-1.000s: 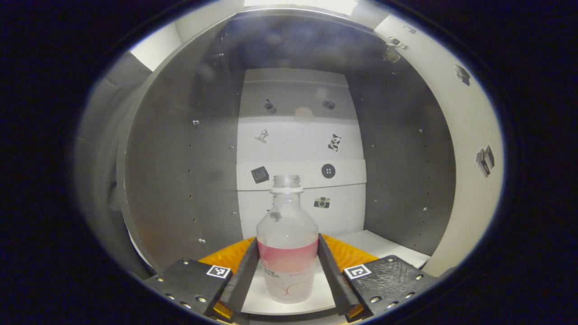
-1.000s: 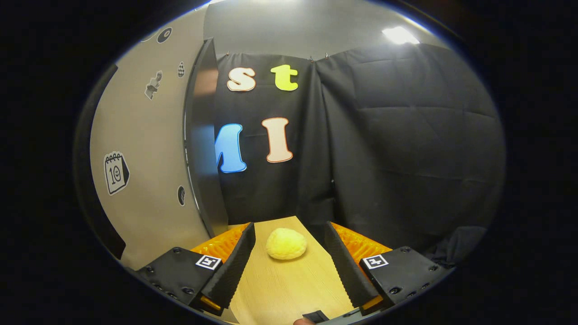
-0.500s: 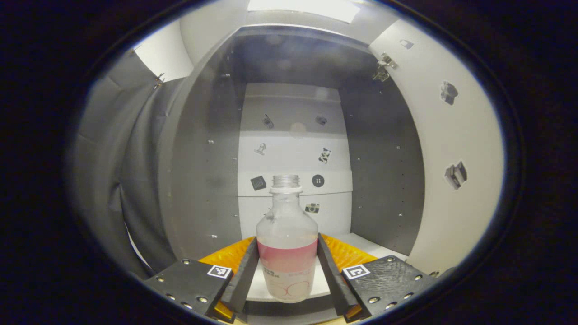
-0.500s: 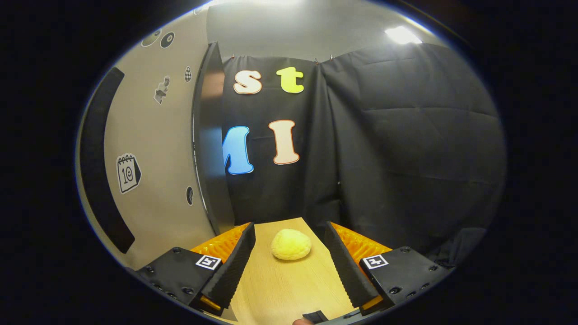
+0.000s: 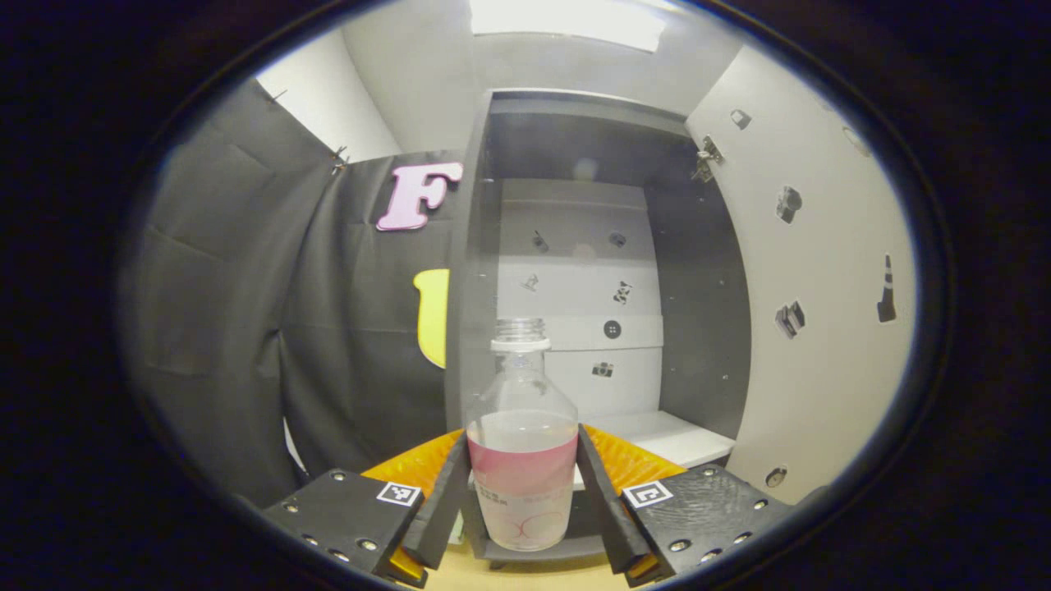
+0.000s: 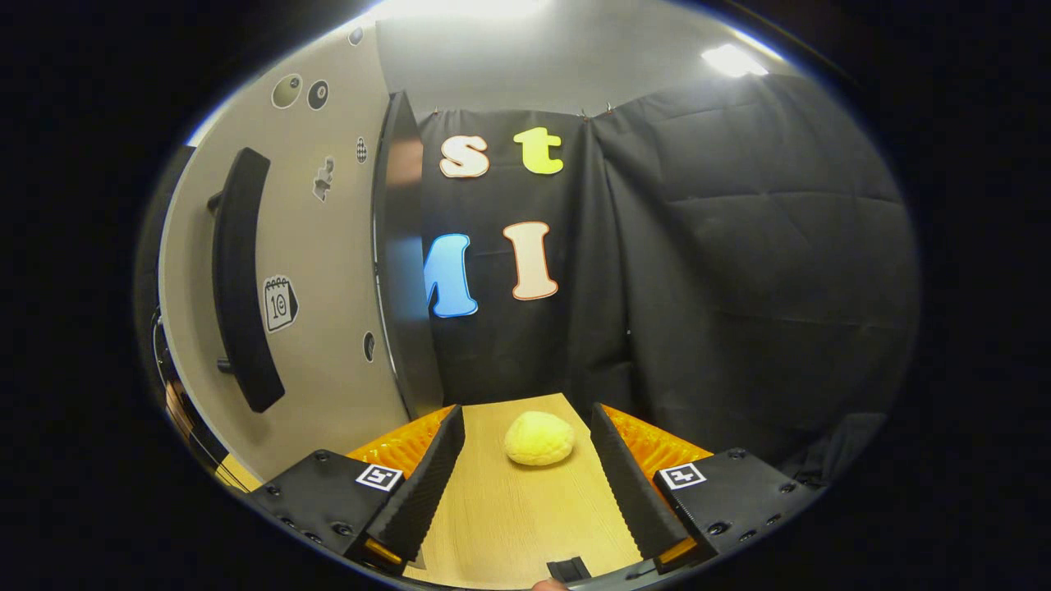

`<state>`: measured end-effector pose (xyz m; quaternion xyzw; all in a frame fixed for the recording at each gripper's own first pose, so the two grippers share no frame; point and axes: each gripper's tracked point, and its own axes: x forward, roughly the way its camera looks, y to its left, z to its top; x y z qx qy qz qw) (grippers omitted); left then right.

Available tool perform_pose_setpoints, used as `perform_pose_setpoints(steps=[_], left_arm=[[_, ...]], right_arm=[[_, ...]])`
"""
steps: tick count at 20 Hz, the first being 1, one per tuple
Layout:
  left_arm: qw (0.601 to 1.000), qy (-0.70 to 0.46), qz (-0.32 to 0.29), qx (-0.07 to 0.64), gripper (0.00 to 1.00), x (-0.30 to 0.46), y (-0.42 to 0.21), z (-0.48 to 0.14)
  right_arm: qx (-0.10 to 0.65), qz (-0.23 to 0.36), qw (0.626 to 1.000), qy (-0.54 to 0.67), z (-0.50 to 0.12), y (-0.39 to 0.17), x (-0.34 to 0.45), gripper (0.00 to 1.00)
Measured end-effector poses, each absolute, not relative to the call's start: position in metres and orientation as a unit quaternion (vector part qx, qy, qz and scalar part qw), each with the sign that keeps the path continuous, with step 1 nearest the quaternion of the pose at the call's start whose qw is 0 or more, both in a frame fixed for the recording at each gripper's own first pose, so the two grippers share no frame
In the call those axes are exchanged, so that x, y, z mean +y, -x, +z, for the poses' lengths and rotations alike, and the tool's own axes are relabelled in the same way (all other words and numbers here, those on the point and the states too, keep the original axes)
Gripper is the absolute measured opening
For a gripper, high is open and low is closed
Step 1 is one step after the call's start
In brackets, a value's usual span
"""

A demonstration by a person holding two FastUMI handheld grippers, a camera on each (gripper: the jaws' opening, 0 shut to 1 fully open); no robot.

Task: Open the cabinet door with the right hand, grasp the bottle in the cabinet with the left hand and place it on the coaster, then close the cabinet door with the right hand.

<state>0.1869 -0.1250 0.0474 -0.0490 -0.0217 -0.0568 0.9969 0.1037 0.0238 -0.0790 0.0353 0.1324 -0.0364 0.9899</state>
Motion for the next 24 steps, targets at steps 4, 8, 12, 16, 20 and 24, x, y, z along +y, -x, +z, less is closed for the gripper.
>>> perform_pose_setpoints(steps=[4, 8, 12, 16, 20, 24], left_arm=[[0.998, 0.052, -0.037, -0.016, 0.72, -0.098, -0.148, 0.025], [0.999, 0.050, -0.016, -0.010, 0.72, -0.071, -0.114, 0.000], [0.999, 0.047, -0.001, 0.002, 0.72, -0.049, -0.083, -0.033], [0.998, 0.052, 0.007, 0.024, 0.72, -0.036, -0.059, -0.078], [0.997, 0.067, 0.006, 0.043, 0.72, -0.034, -0.040, -0.127], [0.995, 0.082, 0.004, 0.054, 0.74, -0.035, -0.034, -0.164]], right_arm=[[0.134, -0.022, 0.990, -0.045, -0.084, -0.100, 0.031, 0.98], [0.136, -0.022, 0.990, -0.026, -0.089, -0.097, 0.029, 0.98], [0.126, -0.024, 0.991, -0.027, -0.089, -0.096, 0.029, 0.98], [0.115, -0.027, 0.993, -0.024, -0.090, -0.094, 0.032, 0.98], [0.118, -0.037, 0.992, -0.014, -0.097, -0.090, 0.029, 0.98], [0.129, -0.037, 0.991, -0.001, -0.103, -0.084, 0.028, 0.93]])
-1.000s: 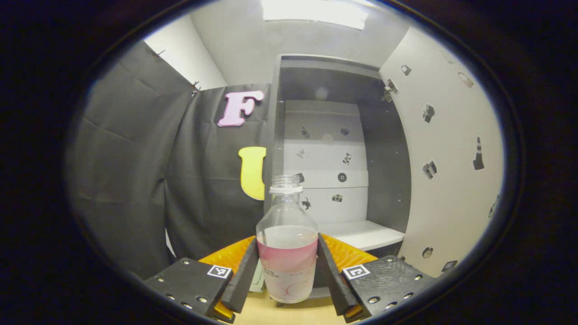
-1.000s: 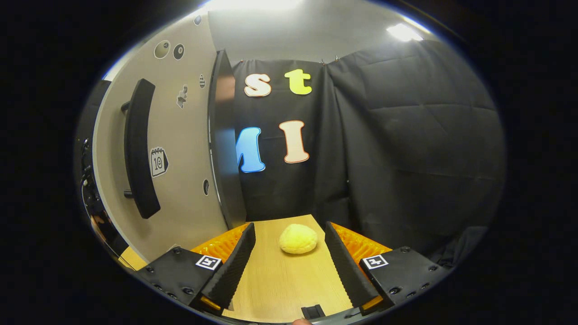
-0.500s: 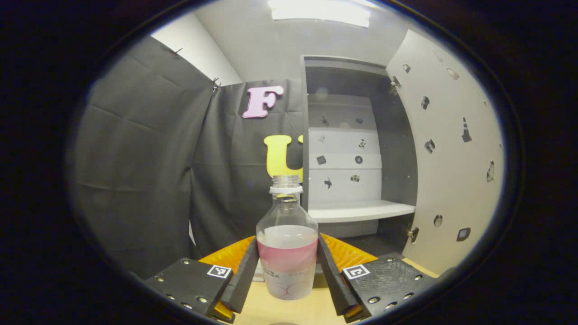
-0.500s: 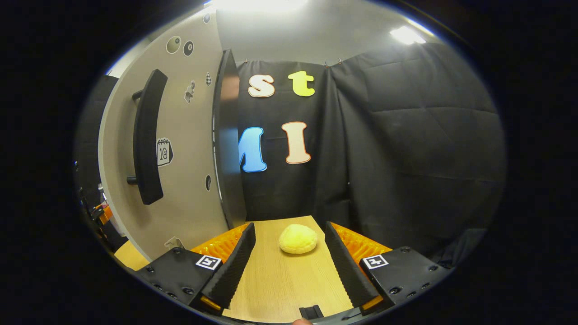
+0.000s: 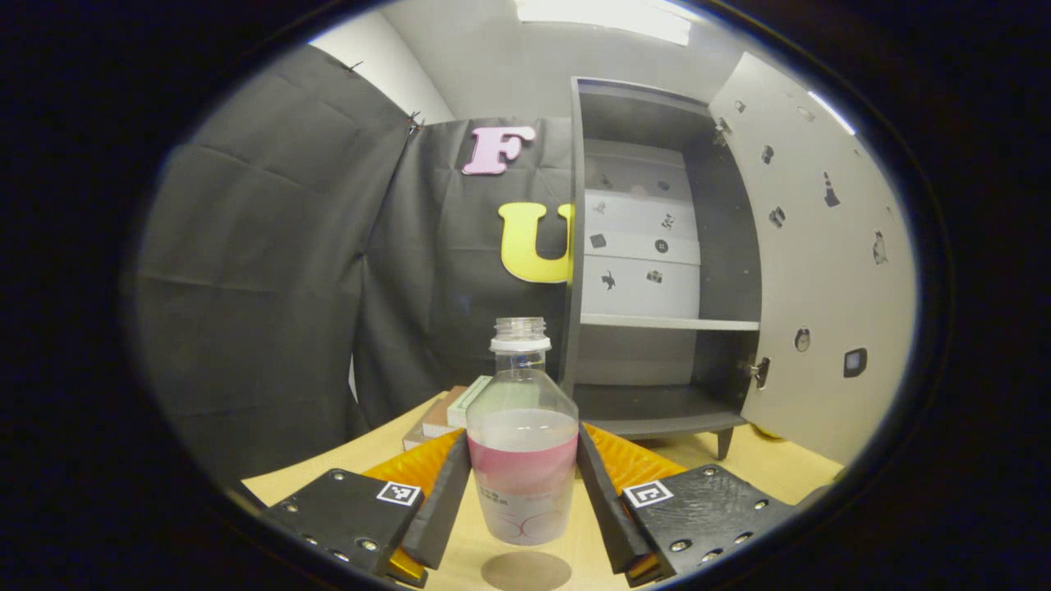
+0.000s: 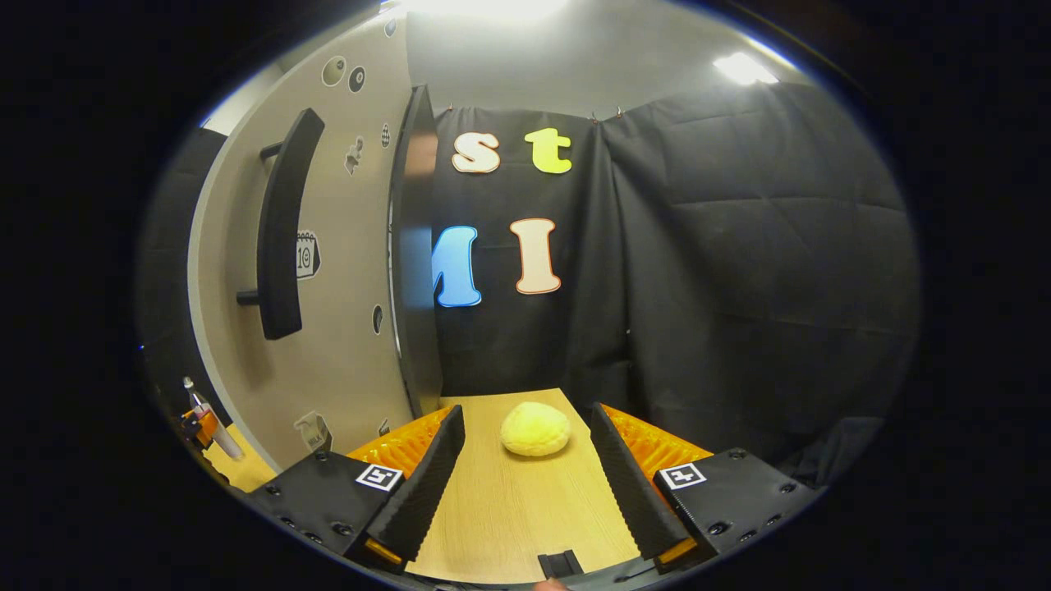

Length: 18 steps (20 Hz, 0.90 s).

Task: Open the cabinet door with the right hand, grasp the bottle in the cabinet with the left hand and place it on the coaster, then close the cabinet door with the right hand.

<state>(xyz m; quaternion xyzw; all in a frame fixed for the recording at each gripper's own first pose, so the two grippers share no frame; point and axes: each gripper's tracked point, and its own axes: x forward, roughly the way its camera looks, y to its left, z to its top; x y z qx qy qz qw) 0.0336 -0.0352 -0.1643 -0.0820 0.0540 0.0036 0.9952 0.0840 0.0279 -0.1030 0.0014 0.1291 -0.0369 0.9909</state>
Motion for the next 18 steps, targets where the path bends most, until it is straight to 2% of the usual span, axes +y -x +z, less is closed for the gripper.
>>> perform_pose_setpoints(steps=[1, 3, 4, 5, 6, 9, 10, 13, 16, 18], left_arm=[[0.995, 0.083, 0.004, 0.058, 0.74, -0.035, -0.033, -0.173], [0.995, 0.081, 0.008, 0.063, 0.72, -0.033, -0.033, -0.187], [0.995, 0.080, 0.009, 0.064, 0.72, -0.034, -0.032, -0.194], [0.995, 0.080, 0.006, 0.066, 0.72, -0.037, -0.031, -0.199], [0.995, 0.077, 0.004, 0.067, 0.74, -0.041, -0.031, -0.205], [0.996, 0.067, -0.005, 0.066, 0.72, -0.054, -0.028, -0.219], [0.996, 0.065, -0.008, 0.067, 0.72, -0.058, -0.028, -0.223], [0.994, 0.062, -0.011, 0.085, 0.75, -0.067, -0.024, -0.243], [0.993, 0.068, -0.004, 0.093, 0.75, -0.069, -0.020, -0.259], [0.994, 0.065, 0.002, 0.088, 0.72, -0.067, -0.020, -0.263]], right_arm=[[0.132, -0.038, 0.990, 0.008, -0.105, -0.083, 0.027, 0.98], [0.137, -0.041, 0.990, 0.019, -0.108, -0.079, 0.025, 0.98], [0.138, -0.039, 0.989, 0.020, -0.108, -0.078, 0.025, 0.93], [0.138, -0.039, 0.989, 0.022, -0.109, -0.078, 0.024, 0.98], [0.139, -0.040, 0.989, 0.026, -0.109, -0.078, 0.023, 0.94], [0.149, -0.039, 0.987, 0.039, -0.114, -0.077, 0.021, 0.96], [0.149, -0.037, 0.987, 0.041, -0.112, -0.078, 0.022, 0.99], [0.153, -0.028, 0.987, 0.051, -0.113, -0.080, 0.026, 0.96], [0.160, -0.018, 0.985, 0.056, -0.116, -0.080, 0.032, 0.99], [0.160, -0.019, 0.985, 0.066, -0.115, -0.080, 0.033, 0.97]])
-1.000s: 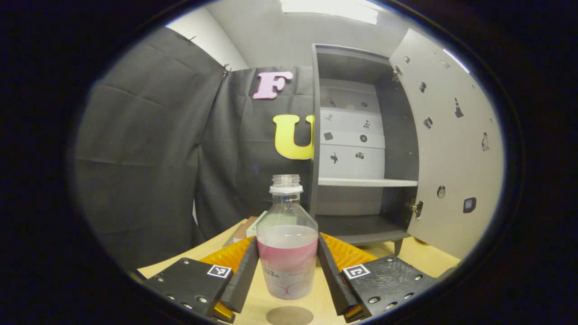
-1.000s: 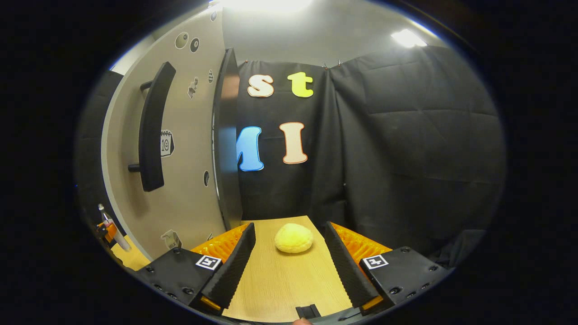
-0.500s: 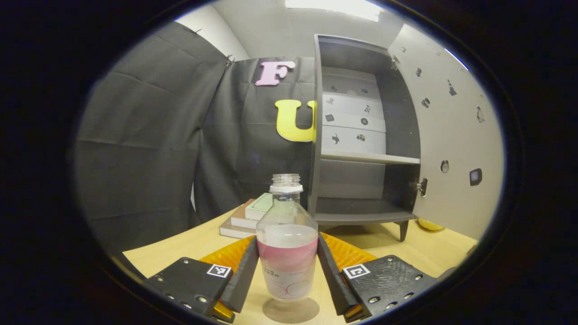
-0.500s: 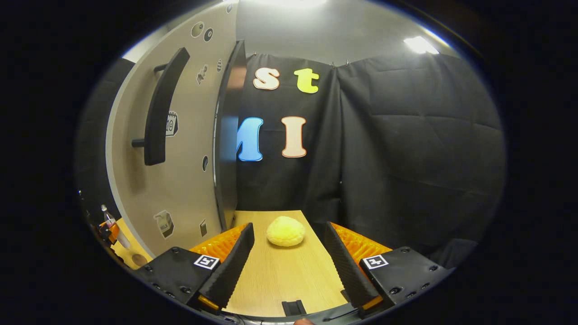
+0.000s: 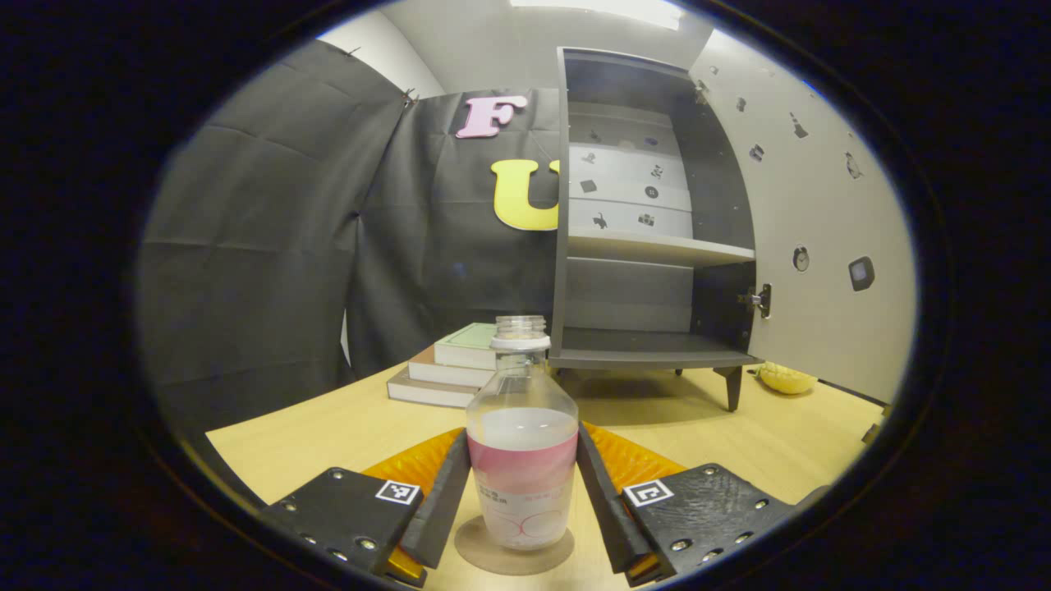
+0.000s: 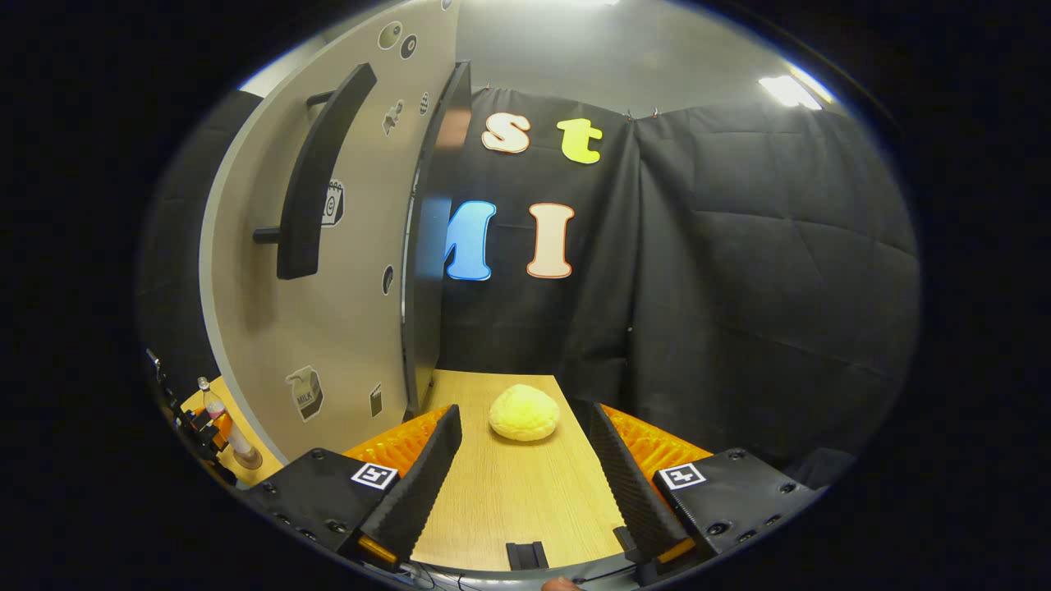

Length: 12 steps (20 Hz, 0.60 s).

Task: Open the cabinet door with the right hand, grasp the bottle in the cabinet with the left hand and place it on the coaster, then close the cabinet door with the right hand.

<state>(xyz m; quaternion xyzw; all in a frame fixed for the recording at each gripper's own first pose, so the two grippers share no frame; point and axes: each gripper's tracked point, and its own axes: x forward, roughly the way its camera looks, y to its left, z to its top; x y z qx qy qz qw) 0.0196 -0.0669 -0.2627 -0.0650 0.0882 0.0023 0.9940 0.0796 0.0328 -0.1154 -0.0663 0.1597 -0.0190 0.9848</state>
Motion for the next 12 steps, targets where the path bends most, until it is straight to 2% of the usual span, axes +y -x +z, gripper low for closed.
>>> perform_pose_setpoints(steps=[2, 3, 4, 6, 7, 8, 12], left_arm=[[0.995, 0.054, 0.011, 0.086, 0.75, -0.064, -0.016, -0.267], [0.995, 0.053, 0.011, 0.088, 0.72, -0.065, -0.014, -0.270], [0.994, 0.055, 0.012, 0.091, 0.75, -0.065, -0.013, -0.274], [0.995, 0.053, 0.014, 0.084, 0.72, -0.065, -0.010, -0.272], [0.995, 0.050, 0.017, 0.088, 0.75, -0.066, -0.010, -0.274], [0.995, 0.049, 0.017, 0.086, 0.72, -0.066, -0.009, -0.274], [0.995, 0.037, 0.024, 0.094, 0.76, -0.065, -0.007, -0.271]], right_arm=[[0.161, -0.022, 0.984, 0.075, -0.116, -0.081, 0.032, 0.98], [0.160, -0.022, 0.984, 0.075, -0.115, -0.082, 0.033, 0.98], [0.159, -0.021, 0.984, 0.072, -0.114, -0.083, 0.035, 0.97], [0.157, -0.020, 0.985, 0.070, -0.113, -0.085, 0.038, 0.98], [0.157, -0.018, 0.985, 0.071, -0.113, -0.086, 0.039, 0.97], [0.157, -0.017, 0.985, 0.073, -0.114, -0.086, 0.041, 0.97], [0.158, -0.013, 0.984, 0.080, -0.113, -0.088, 0.045, 0.98]])
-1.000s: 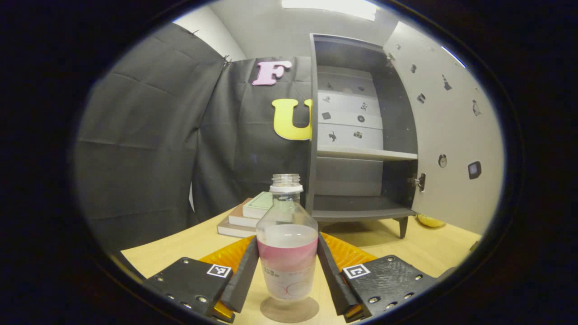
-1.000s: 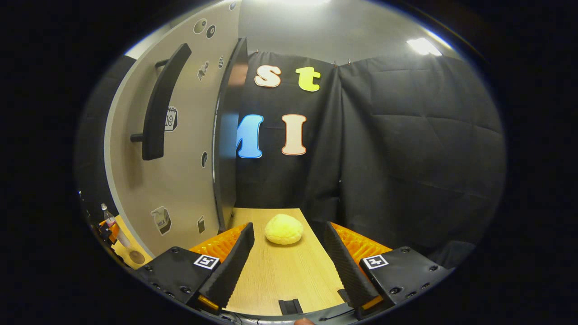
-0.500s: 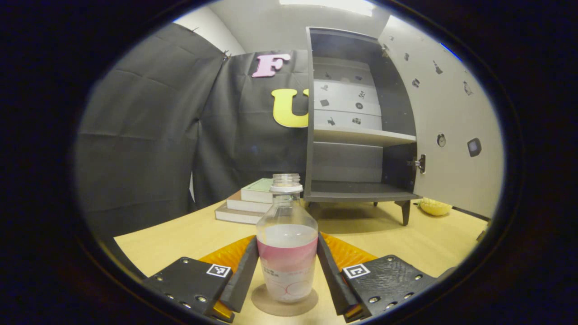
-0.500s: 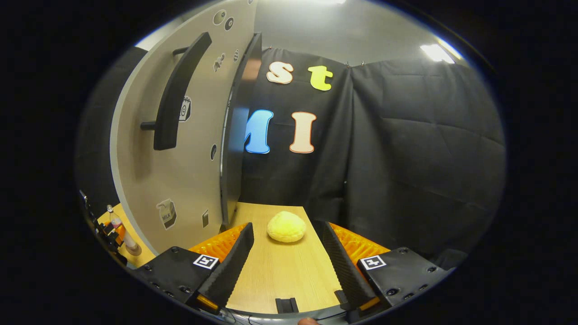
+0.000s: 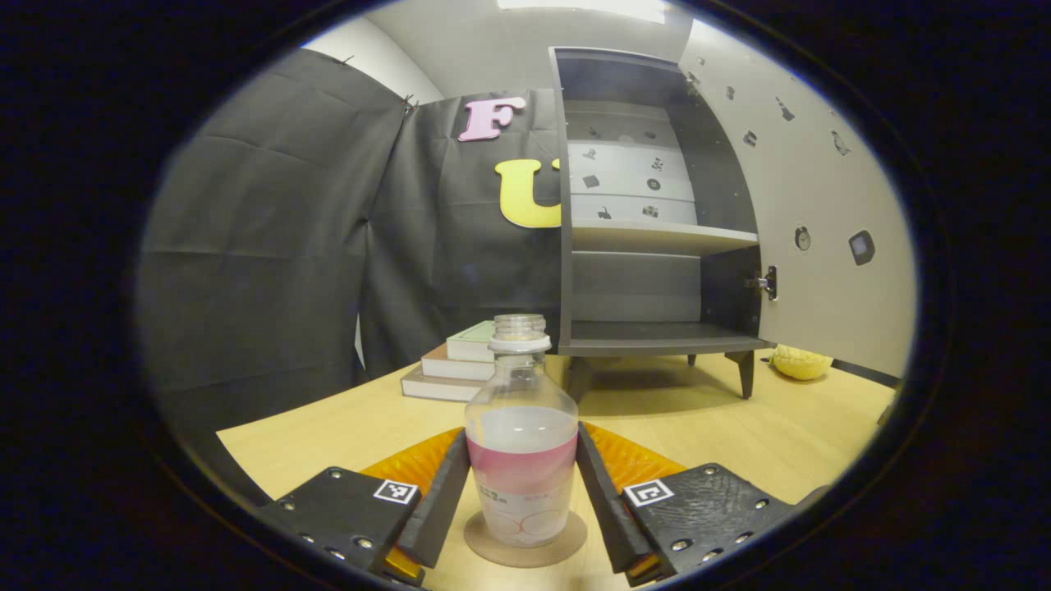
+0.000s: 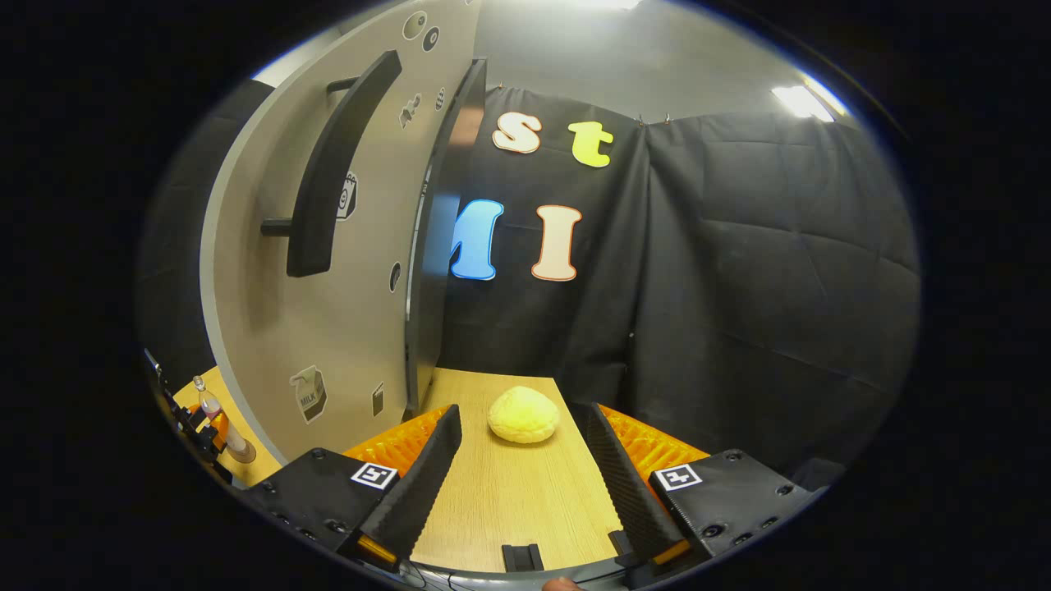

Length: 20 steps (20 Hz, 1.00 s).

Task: Open the cabinet door with the right hand, grasp the bottle in the cabinet with the left hand and place it on the coaster, then close the cabinet door with the right hand.

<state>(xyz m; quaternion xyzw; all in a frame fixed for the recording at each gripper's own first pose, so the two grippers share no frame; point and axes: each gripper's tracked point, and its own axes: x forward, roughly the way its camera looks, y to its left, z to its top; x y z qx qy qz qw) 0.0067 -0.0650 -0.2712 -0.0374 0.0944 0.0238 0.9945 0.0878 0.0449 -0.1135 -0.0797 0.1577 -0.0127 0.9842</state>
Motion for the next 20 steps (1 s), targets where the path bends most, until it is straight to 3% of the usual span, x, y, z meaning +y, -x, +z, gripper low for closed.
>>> perform_pose_setpoints(steps=[3, 10, 11, 17, 20], left_arm=[[0.995, 0.025, 0.023, 0.092, 0.89, -0.068, -0.004, -0.260], [0.997, 0.014, 0.023, 0.075, 0.89, -0.066, -0.003, -0.203], [0.997, 0.010, 0.025, 0.070, 0.93, -0.063, -0.003, -0.189], [0.998, -0.012, 0.044, 0.048, 0.88, -0.045, 0.004, -0.089], [0.997, -0.022, 0.055, 0.044, 0.91, -0.034, 0.012, -0.047]], right_arm=[[0.155, -0.009, 0.985, 0.076, -0.112, -0.090, 0.048, 0.98], [0.145, 0.006, 0.988, 0.059, -0.105, -0.095, 0.057, 0.98], [0.142, 0.008, 0.988, 0.052, -0.103, -0.096, 0.057, 0.98], [0.113, 0.024, 0.993, 0.010, -0.079, -0.097, 0.058, 0.97], [0.104, 0.031, 0.994, -0.013, -0.067, -0.099, 0.056, 0.98]])
